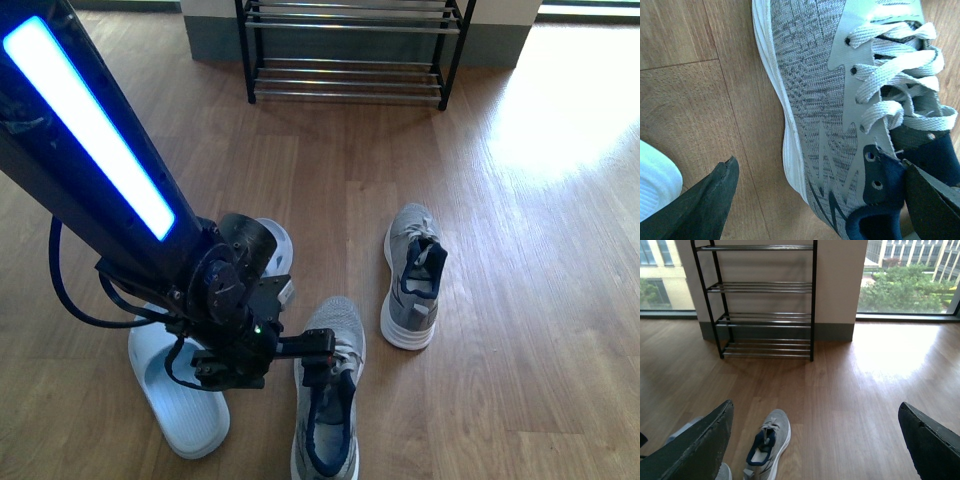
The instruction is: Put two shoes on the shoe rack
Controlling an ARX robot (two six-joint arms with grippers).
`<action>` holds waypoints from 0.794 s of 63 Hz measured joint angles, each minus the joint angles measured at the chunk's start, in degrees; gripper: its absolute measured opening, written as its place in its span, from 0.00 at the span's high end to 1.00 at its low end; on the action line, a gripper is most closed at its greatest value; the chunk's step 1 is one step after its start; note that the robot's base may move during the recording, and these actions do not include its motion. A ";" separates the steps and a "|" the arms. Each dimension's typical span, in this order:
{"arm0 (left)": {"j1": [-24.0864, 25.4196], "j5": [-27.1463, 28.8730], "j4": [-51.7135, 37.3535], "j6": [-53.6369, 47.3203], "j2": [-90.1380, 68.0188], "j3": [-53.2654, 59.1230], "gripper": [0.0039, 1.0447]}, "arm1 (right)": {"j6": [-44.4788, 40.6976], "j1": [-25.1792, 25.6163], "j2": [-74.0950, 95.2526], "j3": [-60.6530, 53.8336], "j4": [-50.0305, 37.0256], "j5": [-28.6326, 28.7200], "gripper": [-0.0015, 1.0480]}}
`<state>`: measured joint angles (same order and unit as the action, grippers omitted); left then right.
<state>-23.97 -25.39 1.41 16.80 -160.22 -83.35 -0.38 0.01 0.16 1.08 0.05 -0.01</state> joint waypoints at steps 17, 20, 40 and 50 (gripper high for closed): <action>0.04 -1.90 -1.09 1.97 -4.81 -4.63 0.09 | 0.00 0.00 0.00 0.00 0.00 0.00 0.09; 0.13 -2.40 -1.11 2.58 -5.42 -5.05 0.09 | 0.00 0.00 0.00 0.00 0.00 0.00 0.09; 0.00 -2.32 -0.94 2.75 -6.40 -6.80 0.29 | 0.00 0.00 0.00 0.00 0.00 0.00 0.09; -0.15 -1.64 0.42 2.67 -6.43 -7.26 0.54 | 0.00 0.00 0.00 0.00 0.00 0.00 0.09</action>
<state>-24.12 -27.03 1.83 19.46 -166.65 -90.61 -0.38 0.01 0.16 1.08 0.05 -0.01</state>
